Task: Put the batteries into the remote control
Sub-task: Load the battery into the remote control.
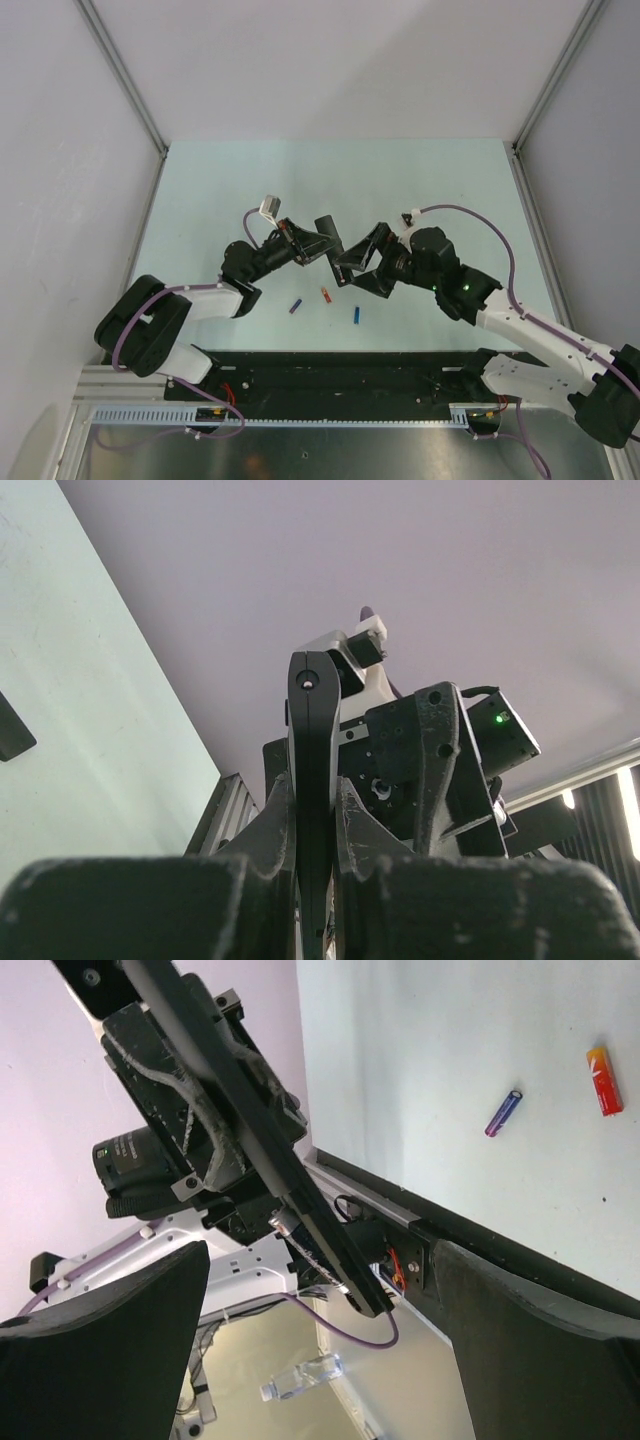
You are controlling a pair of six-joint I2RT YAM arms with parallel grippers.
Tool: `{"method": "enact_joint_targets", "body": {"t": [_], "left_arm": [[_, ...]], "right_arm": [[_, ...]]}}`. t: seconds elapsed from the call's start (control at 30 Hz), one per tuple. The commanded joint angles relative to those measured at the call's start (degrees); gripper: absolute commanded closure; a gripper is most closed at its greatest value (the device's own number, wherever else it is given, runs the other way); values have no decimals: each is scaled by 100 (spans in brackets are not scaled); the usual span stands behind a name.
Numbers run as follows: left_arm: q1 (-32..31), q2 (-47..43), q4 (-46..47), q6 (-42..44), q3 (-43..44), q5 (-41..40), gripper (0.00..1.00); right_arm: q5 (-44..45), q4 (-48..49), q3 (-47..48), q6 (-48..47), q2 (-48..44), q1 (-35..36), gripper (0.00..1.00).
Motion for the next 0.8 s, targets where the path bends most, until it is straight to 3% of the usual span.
{"method": "enact_joint_targets", "body": {"t": [0.0, 0.4, 0.77], "left_arm": [[-5, -45, 401, 3, 208, -62, 100], [-14, -80, 410, -6, 173, -80, 100], [-23, -98, 410, -23, 173, -80, 100]], "right_arm": [[33, 335, -127, 336, -57, -76, 2], [69, 537, -180, 494, 198, -103, 5], [130, 555, -233, 573, 277, -120, 15]]}}
